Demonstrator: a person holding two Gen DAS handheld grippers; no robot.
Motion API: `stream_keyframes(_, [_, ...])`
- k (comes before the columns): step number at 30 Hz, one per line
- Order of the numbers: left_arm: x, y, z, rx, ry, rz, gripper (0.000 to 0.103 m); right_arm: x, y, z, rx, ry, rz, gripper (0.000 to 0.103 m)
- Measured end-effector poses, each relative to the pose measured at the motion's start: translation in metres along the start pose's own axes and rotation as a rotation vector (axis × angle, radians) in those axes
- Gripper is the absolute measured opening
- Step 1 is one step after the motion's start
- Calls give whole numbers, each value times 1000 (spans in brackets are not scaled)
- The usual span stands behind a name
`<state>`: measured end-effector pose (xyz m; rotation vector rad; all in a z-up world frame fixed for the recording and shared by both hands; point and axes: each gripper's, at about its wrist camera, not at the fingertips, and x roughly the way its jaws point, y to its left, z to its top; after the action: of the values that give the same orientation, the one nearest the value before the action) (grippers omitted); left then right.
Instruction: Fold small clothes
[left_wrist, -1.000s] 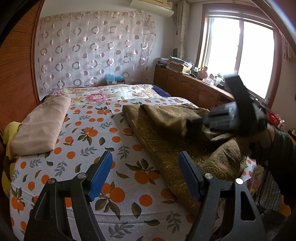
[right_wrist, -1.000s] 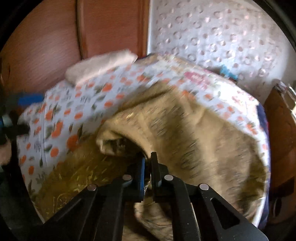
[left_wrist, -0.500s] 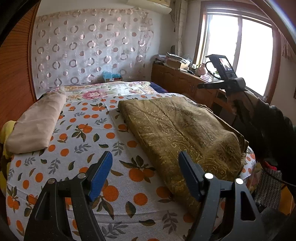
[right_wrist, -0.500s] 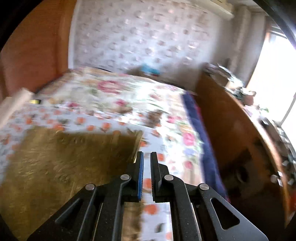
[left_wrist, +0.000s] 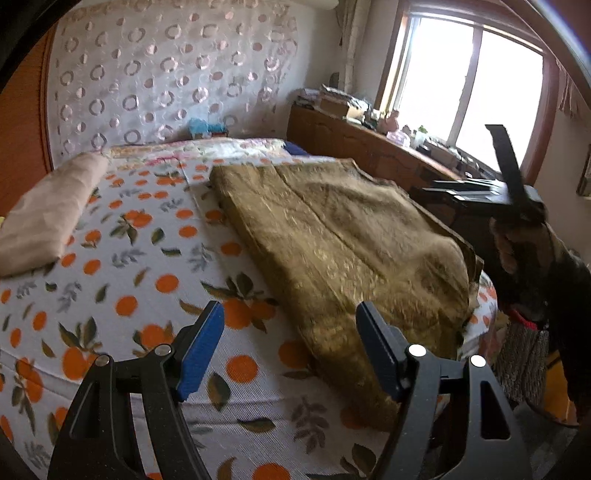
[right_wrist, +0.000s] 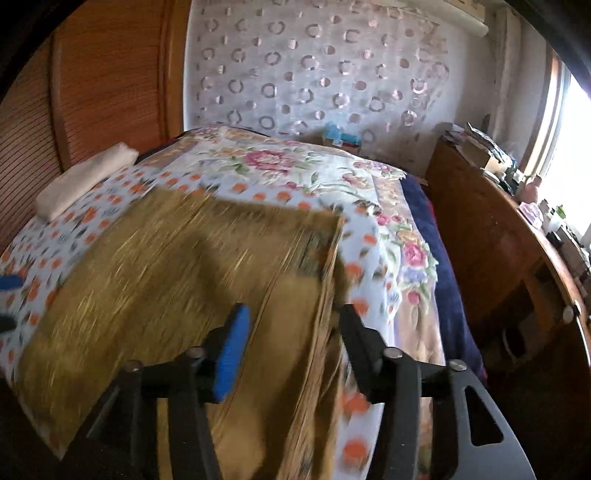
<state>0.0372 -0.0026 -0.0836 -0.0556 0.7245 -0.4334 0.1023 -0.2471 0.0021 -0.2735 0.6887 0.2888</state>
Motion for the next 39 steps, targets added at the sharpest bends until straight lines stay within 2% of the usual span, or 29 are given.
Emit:
stream_keyframes(8, [9, -13, -12, 30, 64, -14, 74, -57, -2, -62, 36, 24, 52, 55])
stream_keyframes(17, [7, -23, -21, 53, 97, -41, 74, -79, -5, -71, 93, 34, 90, 55])
stream_keyframes(18, [7, -24, -23, 52, 100, -50, 71, -77, -4, -73, 96, 35, 89, 55])
stream_keyframes(20, [8, -24, -25, 48, 111, -68, 59, -74, -3, -76, 104, 45, 86, 54])
stream_keyframes(21, [8, -25, -27, 47, 117, -79, 56, -71, -3, -77, 109, 48, 89, 51])
stream_keyframes(23, [8, -28, -28, 56, 123, -93, 39, -65, -4, -78, 121, 59, 87, 45])
stream_keyframes(25, [7, -31, -29, 60, 134, -110, 31, -62, -5, -80, 127, 60, 96, 24])
stream_keyframes(27, [8, -33, -29, 66, 145, -123, 17, -61, -7, -81, 133, 58, 101, 12])
stream_keyframes(28, [7, -34, -29, 67, 149, -133, 9, -63, -7, -81, 134, 53, 107, 10])
stream_keyframes(30, [1, -36, -29, 76, 143, -134, 8, -67, -7, -80, 135, 35, 108, 6])
stream_keyframes(34, [-9, -37, -29, 78, 134, -143, 7, -84, -9, -79, 137, 0, 106, 5])
stream_keyframes(37, [-10, -33, -29, 69, 134, -144, 7, -85, -8, -83, 155, 7, 105, 5])
stream_keyframes(39, [-8, -30, -27, 61, 137, -141, 7, -82, -5, -86, 151, 25, 65, 5])
